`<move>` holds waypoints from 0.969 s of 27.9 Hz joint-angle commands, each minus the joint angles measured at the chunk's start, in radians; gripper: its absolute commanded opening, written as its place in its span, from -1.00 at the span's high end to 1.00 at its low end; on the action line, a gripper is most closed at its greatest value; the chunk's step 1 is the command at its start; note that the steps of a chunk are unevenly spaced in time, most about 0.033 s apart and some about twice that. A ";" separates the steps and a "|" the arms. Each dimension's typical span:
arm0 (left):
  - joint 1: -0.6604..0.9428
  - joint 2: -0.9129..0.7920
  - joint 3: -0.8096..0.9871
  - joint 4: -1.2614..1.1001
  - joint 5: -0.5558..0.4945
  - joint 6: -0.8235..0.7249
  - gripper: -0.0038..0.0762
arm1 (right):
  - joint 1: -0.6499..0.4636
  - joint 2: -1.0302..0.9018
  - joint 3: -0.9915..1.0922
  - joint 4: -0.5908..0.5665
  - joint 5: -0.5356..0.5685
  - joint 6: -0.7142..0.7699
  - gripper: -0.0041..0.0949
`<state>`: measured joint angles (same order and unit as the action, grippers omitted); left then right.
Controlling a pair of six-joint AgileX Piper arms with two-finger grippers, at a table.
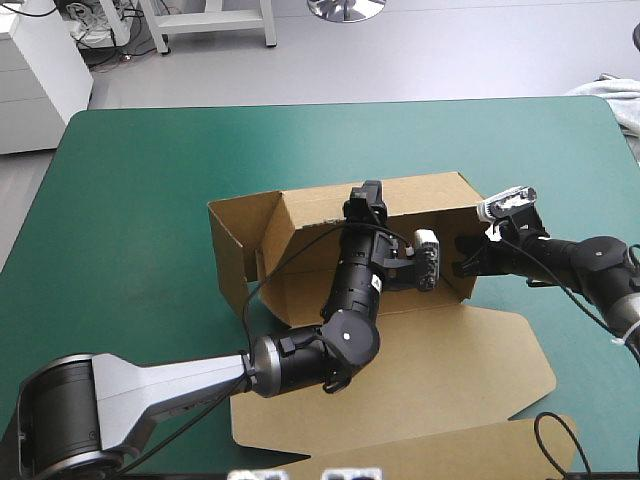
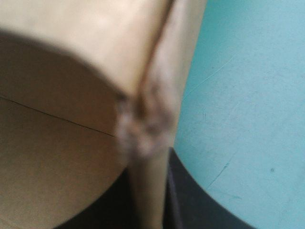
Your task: Fold the box
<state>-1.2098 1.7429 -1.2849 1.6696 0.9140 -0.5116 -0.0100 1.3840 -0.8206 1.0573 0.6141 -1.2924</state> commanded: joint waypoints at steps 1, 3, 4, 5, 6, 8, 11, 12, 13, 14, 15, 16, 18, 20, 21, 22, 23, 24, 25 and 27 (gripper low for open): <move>-0.048 -0.045 -0.024 0.095 0.043 -0.028 -0.14 | 0.005 -0.021 -0.012 -0.018 0.076 0.004 0.92; -0.088 -0.045 -0.024 0.104 0.068 -0.058 -0.14 | 0.005 -0.021 -0.012 -0.018 0.074 0.006 0.92; -0.111 -0.045 -0.024 0.104 0.078 -0.061 -0.14 | 0.005 -0.021 -0.012 -0.018 0.074 0.006 0.92; -0.127 -0.045 -0.024 0.104 0.083 -0.074 -0.14 | 0.005 -0.021 -0.012 -0.018 0.074 0.006 0.92; -0.142 -0.045 -0.024 0.104 0.087 -0.096 -0.14 | 0.005 -0.021 -0.012 -0.018 0.074 0.006 0.92; -0.169 -0.045 -0.024 0.104 0.093 -0.135 -0.13 | 0.005 -0.021 -0.012 -0.018 0.072 0.009 0.92; -0.216 -0.045 -0.024 0.104 0.108 -0.201 -0.03 | 0.005 -0.021 -0.012 -0.020 0.072 0.012 0.92; -0.231 -0.045 -0.024 0.104 0.111 -0.216 0.05 | 0.005 -0.021 -0.012 -0.026 0.072 0.012 0.92; -0.242 -0.047 -0.027 0.104 0.111 -0.228 0.12 | 0.005 -0.021 -0.012 -0.034 0.072 0.013 0.92; -0.253 -0.052 -0.026 0.104 0.108 -0.244 0.22 | 0.005 -0.021 -0.012 -0.043 0.070 0.015 0.92; -0.261 -0.056 -0.028 0.104 0.098 -0.255 0.35 | 0.005 -0.021 -0.012 -0.052 0.070 0.024 0.92; -0.265 -0.062 -0.029 0.104 0.091 -0.271 0.46 | 0.005 -0.021 -0.012 -0.060 0.068 0.035 0.92; -0.267 -0.081 -0.035 0.104 0.069 -0.321 0.76 | 0.005 -0.021 -0.012 -0.082 0.067 0.059 0.92; -0.265 -0.108 -0.036 0.104 0.052 -0.371 0.92 | 0.005 -0.021 -0.012 -0.100 0.069 0.062 0.92; -0.263 -0.124 -0.036 0.104 0.046 -0.392 0.92 | 0.005 -0.021 -0.012 -0.108 0.069 0.072 0.92; -0.263 -0.138 -0.037 0.104 0.036 -0.406 0.92 | 0.005 -0.021 -0.012 -0.110 0.069 0.080 0.92; -0.263 -0.155 -0.038 0.104 0.018 -0.413 0.92 | 0.005 -0.021 -0.012 -0.115 0.066 0.087 0.92; -0.263 -0.172 -0.039 0.104 -0.004 -0.415 0.92 | 0.005 -0.021 -0.012 -0.116 0.063 0.087 0.92; -0.263 -0.186 -0.045 0.098 -0.025 -0.415 0.92 | 0.005 -0.021 -0.012 -0.116 0.063 0.089 0.92; -0.254 -0.214 -0.054 0.088 -0.071 -0.415 0.92 | 0.005 -0.021 -0.012 -0.116 0.063 0.089 0.92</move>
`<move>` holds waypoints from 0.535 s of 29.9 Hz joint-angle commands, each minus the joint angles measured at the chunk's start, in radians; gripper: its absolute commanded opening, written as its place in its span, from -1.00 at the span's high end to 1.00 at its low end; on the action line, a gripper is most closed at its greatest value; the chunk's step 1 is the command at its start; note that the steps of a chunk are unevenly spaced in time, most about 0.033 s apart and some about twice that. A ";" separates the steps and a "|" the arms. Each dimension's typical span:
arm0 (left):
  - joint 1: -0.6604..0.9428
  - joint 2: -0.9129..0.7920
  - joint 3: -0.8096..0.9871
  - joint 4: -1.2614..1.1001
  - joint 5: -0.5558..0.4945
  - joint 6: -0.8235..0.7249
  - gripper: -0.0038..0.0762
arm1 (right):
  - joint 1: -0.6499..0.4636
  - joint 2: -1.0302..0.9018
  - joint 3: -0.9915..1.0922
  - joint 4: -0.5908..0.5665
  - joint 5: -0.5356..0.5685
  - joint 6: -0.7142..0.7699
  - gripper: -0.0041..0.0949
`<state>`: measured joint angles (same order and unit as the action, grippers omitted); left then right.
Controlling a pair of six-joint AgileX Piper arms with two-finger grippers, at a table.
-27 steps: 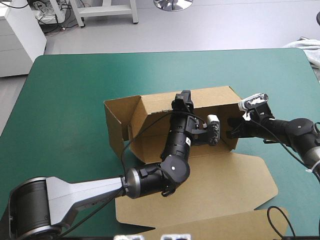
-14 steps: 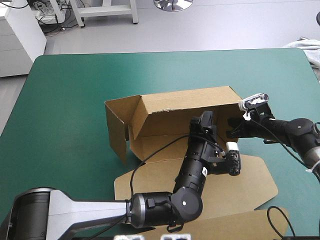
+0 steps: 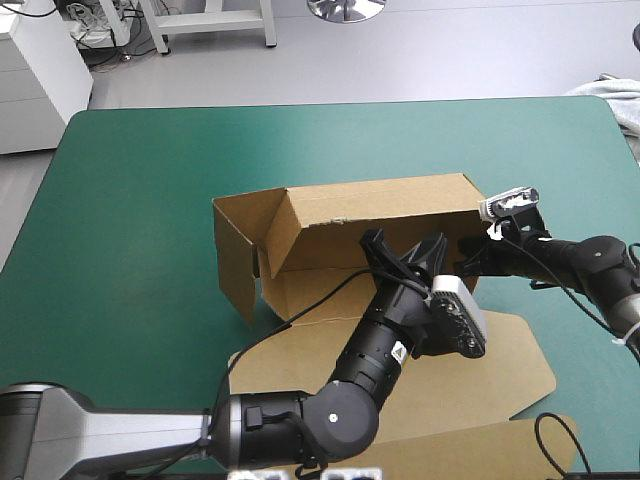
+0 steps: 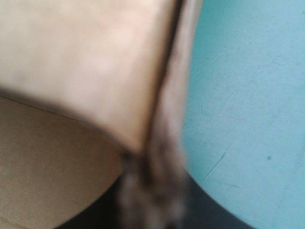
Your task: Fold the box
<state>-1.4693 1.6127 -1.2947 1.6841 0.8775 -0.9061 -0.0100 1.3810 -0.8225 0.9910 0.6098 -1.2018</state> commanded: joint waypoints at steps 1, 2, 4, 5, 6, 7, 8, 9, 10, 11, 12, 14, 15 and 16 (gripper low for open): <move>0.014 -0.096 -0.049 0.069 -0.057 -0.021 0.92 | 0.005 -0.018 -0.010 -0.049 0.067 -0.002 0.92; 0.028 -0.110 -0.049 0.061 -0.088 -0.023 0.92 | 0.005 -0.018 -0.010 -0.049 0.067 0.002 0.92; 0.069 -0.137 -0.056 0.015 -0.142 -0.026 0.92 | 0.005 -0.018 -0.010 -0.049 0.071 0.002 0.92; 0.093 -0.146 -0.065 -0.024 -0.161 -0.026 0.92 | 0.005 -0.018 -0.010 -0.049 0.074 0.002 0.92; 0.119 -0.159 -0.072 -0.056 -0.176 -0.026 0.92 | 0.005 -0.018 -0.010 -0.049 0.076 0.006 0.92; 0.146 -0.169 -0.083 -0.091 -0.192 -0.026 0.92 | 0.005 -0.018 -0.010 -0.049 0.078 0.010 0.92; 0.167 -0.179 -0.093 -0.119 -0.204 -0.022 0.92 | 0.005 -0.018 -0.010 -0.049 0.079 0.012 0.92; 0.192 -0.190 -0.103 -0.142 -0.223 -0.019 0.92 | 0.005 -0.018 -0.010 -0.049 0.084 0.012 0.92; 0.215 -0.202 -0.113 -0.161 -0.244 -0.017 0.92 | 0.005 -0.018 -0.010 -0.049 0.088 0.012 0.92; 0.232 -0.212 -0.121 -0.176 -0.269 -0.017 0.91 | 0.005 -0.018 -0.010 -0.049 0.090 0.012 0.92; 0.255 -0.223 -0.134 -0.203 -0.289 -0.009 0.91 | 0.005 -0.018 -0.010 -0.049 0.095 0.014 0.92; 0.302 -0.244 -0.156 -0.262 -0.316 0.010 0.91 | 0.005 -0.018 -0.014 -0.049 0.100 0.033 0.92; 0.326 -0.256 -0.168 -0.303 -0.323 0.034 0.91 | 0.005 -0.018 -0.019 -0.049 0.104 0.047 0.92; 0.352 -0.264 -0.178 -0.346 -0.325 0.061 0.91 | 0.005 -0.018 -0.028 -0.054 0.117 0.058 0.92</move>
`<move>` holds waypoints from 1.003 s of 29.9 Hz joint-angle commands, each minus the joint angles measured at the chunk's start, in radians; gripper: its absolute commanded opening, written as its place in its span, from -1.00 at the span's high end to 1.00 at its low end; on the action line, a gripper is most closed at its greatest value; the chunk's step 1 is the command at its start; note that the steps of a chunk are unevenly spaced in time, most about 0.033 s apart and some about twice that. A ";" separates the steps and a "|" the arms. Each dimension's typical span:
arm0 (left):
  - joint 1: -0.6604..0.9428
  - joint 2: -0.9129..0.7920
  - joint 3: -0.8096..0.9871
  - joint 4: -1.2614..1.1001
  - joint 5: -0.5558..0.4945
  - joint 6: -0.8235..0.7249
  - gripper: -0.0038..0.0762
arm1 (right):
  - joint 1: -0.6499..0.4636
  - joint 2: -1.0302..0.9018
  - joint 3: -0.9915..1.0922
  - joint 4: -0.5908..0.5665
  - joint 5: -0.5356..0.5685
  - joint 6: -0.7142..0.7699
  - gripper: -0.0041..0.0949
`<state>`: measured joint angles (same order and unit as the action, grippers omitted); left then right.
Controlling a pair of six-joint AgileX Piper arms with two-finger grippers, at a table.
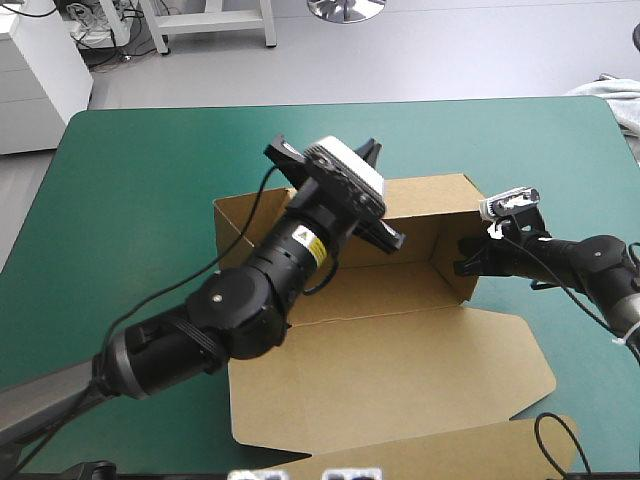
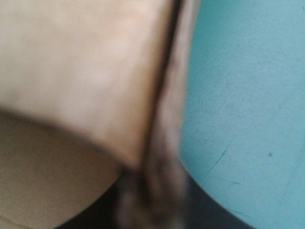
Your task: Fold the box
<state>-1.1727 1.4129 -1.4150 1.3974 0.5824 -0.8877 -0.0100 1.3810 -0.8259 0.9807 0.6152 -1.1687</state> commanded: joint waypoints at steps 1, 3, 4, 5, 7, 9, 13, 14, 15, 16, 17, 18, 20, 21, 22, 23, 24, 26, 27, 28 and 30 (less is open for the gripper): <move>0.075 -0.074 -0.066 -0.103 -0.030 0.072 0.91 | 0.005 -0.018 -0.035 -0.046 0.128 0.030 0.92; 0.129 -0.091 -0.083 -0.193 -0.030 0.127 0.91 | 0.005 -0.018 -0.068 -0.053 0.153 0.056 0.92; 0.153 -0.097 -0.088 -0.232 -0.028 0.149 0.91 | 0.005 -0.018 -0.084 -0.065 0.157 0.077 0.92; 0.190 -0.109 -0.098 -0.293 -0.028 0.186 0.91 | 0.005 -0.018 -0.111 -0.079 0.166 0.107 0.92; 0.243 -0.126 -0.105 -0.382 -0.026 0.246 0.91 | 0.005 -0.018 -0.149 -0.106 0.183 0.157 0.92; 0.310 -0.147 -0.105 -0.480 -0.016 0.319 0.91 | 0.005 -0.018 -0.199 -0.147 0.212 0.210 0.92; 0.453 -0.182 -0.105 -0.647 0.049 0.447 0.91 | 0.021 -0.018 -0.294 -0.230 0.272 0.305 0.92; 0.490 -0.189 -0.105 -0.691 0.067 0.479 0.91 | 0.032 -0.018 -0.323 -0.264 0.282 0.352 0.92; 0.520 -0.194 -0.105 -0.733 0.085 0.505 0.91 | 0.048 -0.018 -0.342 -0.287 0.291 0.382 0.92; 0.556 -0.201 -0.105 -0.778 0.101 0.540 0.91 | 0.065 -0.018 -0.366 -0.315 0.298 0.417 0.92; 0.593 -0.205 -0.105 -0.824 0.117 0.572 0.91 | 0.084 -0.018 -0.388 -0.344 0.305 0.457 0.92; 0.623 -0.210 -0.105 -0.858 0.130 0.596 0.91 | 0.100 -0.018 -0.404 -0.366 0.310 0.497 0.92; 0.697 -0.215 -0.105 -0.941 0.167 0.655 0.91 | 0.143 -0.018 -0.442 -0.422 0.321 0.580 0.92; 0.733 -0.215 -0.105 -0.969 0.184 0.674 0.91 | 0.158 -0.017 -0.460 -0.447 0.330 0.613 0.92; 0.768 -0.215 -0.105 -1.004 0.206 0.700 0.91 | 0.176 -0.011 -0.478 -0.477 0.347 0.654 0.92; 0.802 -0.215 -0.105 -1.038 0.226 0.725 0.91 | 0.190 -0.006 -0.497 -0.506 0.374 0.702 0.92; 0.830 -0.215 -0.103 -1.065 0.238 0.747 0.91 | 0.201 0.006 -0.512 -0.533 0.410 0.738 0.92; 0.894 -0.215 -0.102 -1.101 0.262 0.758 0.91 | 0.216 0.033 -0.548 -0.583 0.494 0.799 0.92; 0.924 -0.215 -0.102 -1.124 0.278 0.773 0.91 | 0.219 0.046 -0.561 -0.599 0.532 0.815 0.92; 0.946 -0.215 -0.102 -1.131 0.288 0.775 0.91 | 0.224 0.055 -0.570 -0.613 0.558 0.832 0.91; 1.000 -0.215 -0.102 -1.153 0.324 0.781 0.91 | 0.225 0.078 -0.585 -0.620 0.623 0.863 0.92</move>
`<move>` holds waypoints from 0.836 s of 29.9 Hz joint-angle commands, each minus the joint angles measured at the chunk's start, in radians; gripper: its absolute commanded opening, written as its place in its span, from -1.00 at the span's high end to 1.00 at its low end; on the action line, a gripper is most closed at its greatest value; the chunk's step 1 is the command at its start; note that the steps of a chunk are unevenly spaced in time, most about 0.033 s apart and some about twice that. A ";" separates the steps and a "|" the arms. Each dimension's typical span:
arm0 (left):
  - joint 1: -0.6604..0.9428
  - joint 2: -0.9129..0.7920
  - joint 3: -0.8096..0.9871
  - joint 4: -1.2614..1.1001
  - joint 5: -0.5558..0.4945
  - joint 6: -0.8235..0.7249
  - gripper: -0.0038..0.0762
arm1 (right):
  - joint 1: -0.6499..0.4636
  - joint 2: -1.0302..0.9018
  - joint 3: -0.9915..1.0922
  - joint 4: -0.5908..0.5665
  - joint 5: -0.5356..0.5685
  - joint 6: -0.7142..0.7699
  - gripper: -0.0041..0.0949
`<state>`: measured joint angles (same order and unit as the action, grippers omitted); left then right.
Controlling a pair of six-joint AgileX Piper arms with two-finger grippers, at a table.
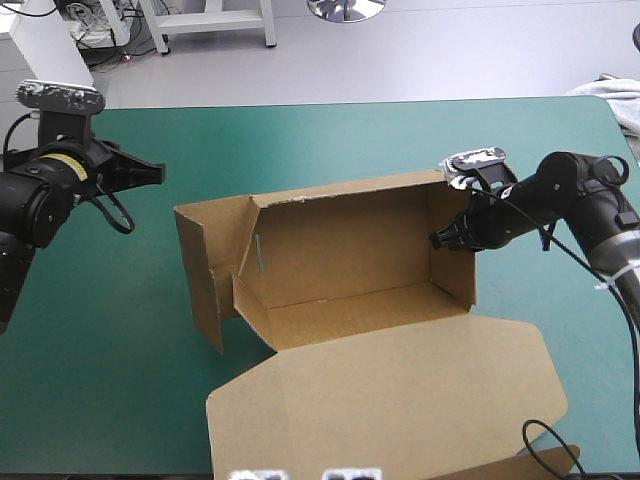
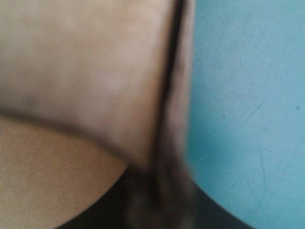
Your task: Fold the box
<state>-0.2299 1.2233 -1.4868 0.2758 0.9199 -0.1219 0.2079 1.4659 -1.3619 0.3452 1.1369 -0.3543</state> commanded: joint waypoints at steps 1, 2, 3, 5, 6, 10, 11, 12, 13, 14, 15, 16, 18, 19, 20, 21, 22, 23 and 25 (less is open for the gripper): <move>0.085 -0.026 -0.030 -0.051 -0.001 0.028 0.91 | 0.007 0.001 -0.054 0.014 0.119 0.062 0.92; 0.112 -0.026 -0.028 -0.078 0.012 0.040 0.91 | 0.007 0.009 -0.054 0.014 0.117 0.069 0.92; 0.139 -0.026 -0.024 -0.110 0.021 0.061 0.91 | 0.007 0.018 -0.054 0.014 0.117 0.069 0.92; 0.182 -0.024 -0.021 -0.182 0.043 0.108 0.91 | 0.007 0.037 -0.054 0.027 0.117 0.083 0.92; 0.203 -0.024 -0.021 -0.209 0.053 0.122 0.91 | 0.007 0.048 -0.054 0.027 0.117 0.090 0.92; 0.271 -0.021 -0.020 -0.276 0.067 0.155 0.91 | 0.007 0.106 -0.067 0.022 0.116 0.094 0.91; 0.289 -0.020 -0.020 -0.285 0.069 0.159 0.91 | 0.007 0.125 -0.073 0.017 0.109 0.094 0.92; 0.305 -0.020 -0.020 -0.303 0.071 0.162 0.91 | 0.007 0.143 -0.082 0.010 0.096 0.094 0.92; 0.320 -0.020 -0.020 -0.317 0.074 0.171 0.91 | 0.007 0.158 -0.092 0.005 0.078 0.094 0.92; 0.334 -0.020 -0.020 -0.332 0.082 0.181 0.91 | 0.007 0.179 -0.103 0.000 0.058 0.094 0.92; 0.344 -0.020 -0.020 -0.349 0.089 0.197 0.91 | 0.007 0.193 -0.114 -0.002 0.041 0.094 0.92; 0.353 -0.020 -0.020 -0.371 0.101 0.208 0.91 | 0.007 0.209 -0.123 0.000 0.030 0.094 0.92; 0.361 -0.020 -0.019 -0.409 0.120 0.215 0.91 | 0.007 0.243 -0.149 0.002 0.010 0.094 0.91; 0.361 -0.020 -0.016 -0.409 0.122 0.219 0.91 | 0.007 0.255 -0.159 0.004 0.008 0.098 0.91; 0.361 -0.020 -0.009 -0.409 0.122 0.219 0.91 | 0.007 0.271 -0.172 0.008 0.008 0.103 0.91; 0.361 -0.020 -0.005 -0.409 0.122 0.219 0.91 | 0.007 0.284 -0.184 0.012 0.006 0.106 0.90; 0.361 -0.020 -0.003 -0.405 0.125 0.219 0.91 | 0.007 0.294 -0.193 0.015 0.006 0.106 0.88; 0.361 -0.014 0.001 -0.398 0.132 0.219 0.91 | 0.007 0.304 -0.198 0.015 -0.007 0.106 0.86; 0.361 -0.003 0.001 -0.398 0.143 0.219 0.91 | 0.007 0.312 -0.204 0.015 -0.032 0.106 0.78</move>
<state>0.1291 1.2279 -1.4642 -0.1103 1.0989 0.0970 0.2162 1.8050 -1.5301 0.3475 1.1512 -0.2402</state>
